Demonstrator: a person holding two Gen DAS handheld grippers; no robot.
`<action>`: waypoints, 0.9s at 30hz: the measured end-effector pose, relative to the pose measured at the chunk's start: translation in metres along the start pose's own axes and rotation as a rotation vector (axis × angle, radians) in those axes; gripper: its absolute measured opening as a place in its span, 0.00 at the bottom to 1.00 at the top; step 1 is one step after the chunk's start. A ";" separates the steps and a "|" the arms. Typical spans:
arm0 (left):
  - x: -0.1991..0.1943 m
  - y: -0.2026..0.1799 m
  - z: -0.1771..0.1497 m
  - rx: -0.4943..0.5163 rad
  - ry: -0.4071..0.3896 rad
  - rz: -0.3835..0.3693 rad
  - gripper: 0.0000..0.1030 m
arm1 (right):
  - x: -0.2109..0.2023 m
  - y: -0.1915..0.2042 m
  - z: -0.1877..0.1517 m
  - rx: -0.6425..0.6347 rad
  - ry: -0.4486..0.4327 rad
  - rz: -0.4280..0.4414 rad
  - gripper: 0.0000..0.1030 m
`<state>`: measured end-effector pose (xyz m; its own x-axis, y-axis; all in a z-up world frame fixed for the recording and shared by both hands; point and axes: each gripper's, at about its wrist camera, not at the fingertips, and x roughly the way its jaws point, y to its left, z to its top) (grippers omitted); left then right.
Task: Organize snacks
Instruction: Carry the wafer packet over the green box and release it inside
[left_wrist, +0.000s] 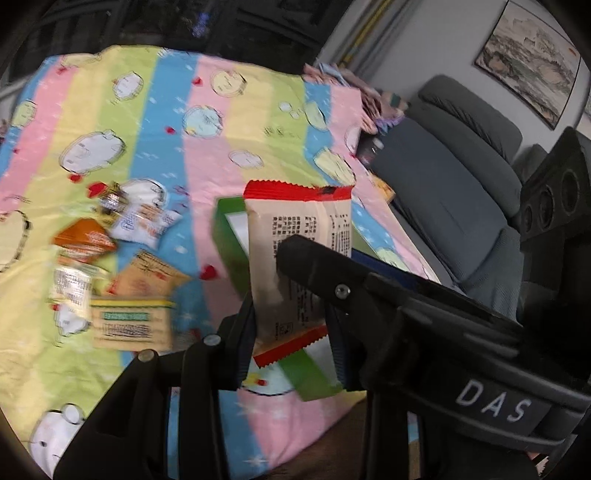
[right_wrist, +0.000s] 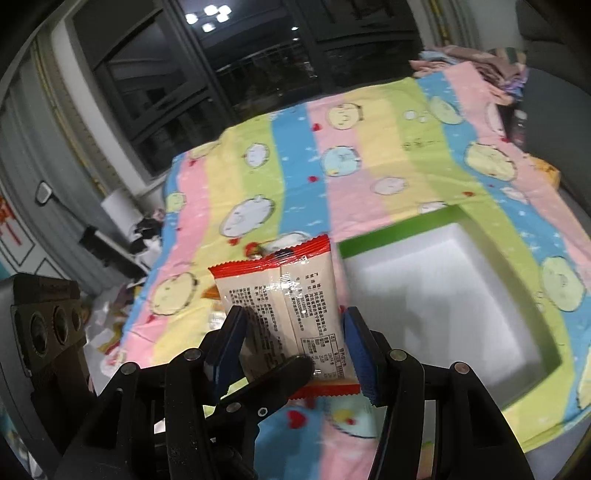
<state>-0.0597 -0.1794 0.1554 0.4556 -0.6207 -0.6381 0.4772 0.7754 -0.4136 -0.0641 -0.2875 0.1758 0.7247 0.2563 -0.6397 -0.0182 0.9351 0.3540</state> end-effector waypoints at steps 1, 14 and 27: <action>0.007 -0.005 0.000 0.005 0.015 -0.009 0.33 | -0.001 -0.006 0.000 0.004 0.003 -0.008 0.56; 0.093 -0.046 -0.007 0.025 0.210 -0.057 0.33 | 0.012 -0.104 -0.007 0.175 0.066 -0.092 0.56; 0.145 -0.044 -0.010 0.027 0.339 0.036 0.33 | 0.049 -0.148 -0.020 0.269 0.167 -0.049 0.56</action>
<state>-0.0223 -0.3023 0.0743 0.1984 -0.5157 -0.8335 0.4873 0.7897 -0.3726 -0.0396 -0.4081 0.0779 0.5965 0.2702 -0.7558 0.2127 0.8548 0.4734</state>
